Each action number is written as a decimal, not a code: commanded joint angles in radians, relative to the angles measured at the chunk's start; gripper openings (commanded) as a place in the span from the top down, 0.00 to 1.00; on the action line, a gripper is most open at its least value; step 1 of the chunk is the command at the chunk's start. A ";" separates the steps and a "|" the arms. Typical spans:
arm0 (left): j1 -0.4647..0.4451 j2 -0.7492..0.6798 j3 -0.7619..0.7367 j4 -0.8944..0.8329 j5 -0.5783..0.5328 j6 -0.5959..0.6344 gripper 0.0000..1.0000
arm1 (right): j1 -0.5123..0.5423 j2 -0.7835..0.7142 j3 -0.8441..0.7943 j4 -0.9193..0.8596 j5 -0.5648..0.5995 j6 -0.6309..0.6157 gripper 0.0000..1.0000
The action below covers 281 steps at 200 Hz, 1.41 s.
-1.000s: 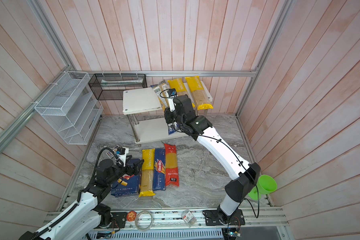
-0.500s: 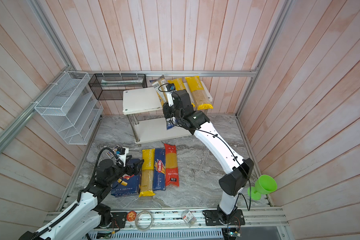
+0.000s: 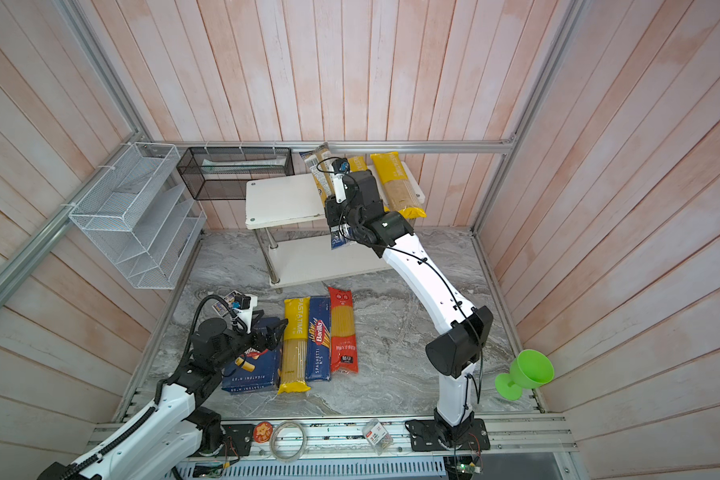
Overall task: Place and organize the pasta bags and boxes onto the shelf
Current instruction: 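Raise the held white-labelled bag up to the top shelf beside the yellow bags, then lay the white-labelled bag flat on the top shelf and open the right gripper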
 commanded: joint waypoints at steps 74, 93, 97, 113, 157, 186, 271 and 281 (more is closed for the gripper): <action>-0.003 -0.004 0.019 0.001 -0.011 0.012 0.00 | -0.024 0.094 0.196 0.049 -0.019 0.028 0.80; -0.003 -0.005 0.021 0.001 -0.010 0.012 0.00 | -0.030 0.100 0.200 0.054 -0.025 0.036 0.79; -0.003 -0.005 0.019 0.002 -0.009 0.012 0.00 | -0.031 0.102 0.200 0.056 -0.024 0.037 0.79; -0.003 -0.004 0.019 0.001 -0.009 0.012 0.00 | -0.035 0.110 0.201 0.063 -0.028 0.039 0.78; -0.003 -0.004 0.019 0.002 -0.009 0.012 0.00 | -0.048 0.123 0.203 0.073 -0.043 0.055 0.71; -0.002 -0.007 0.018 0.000 -0.008 0.012 0.00 | -0.053 0.133 0.205 0.075 -0.041 0.058 0.68; -0.003 -0.003 0.019 0.003 -0.007 0.014 0.00 | -0.053 0.131 0.265 0.034 -0.056 0.037 0.52; -0.003 -0.003 0.019 0.003 -0.007 0.014 0.00 | -0.052 0.122 0.265 0.029 -0.062 0.034 0.52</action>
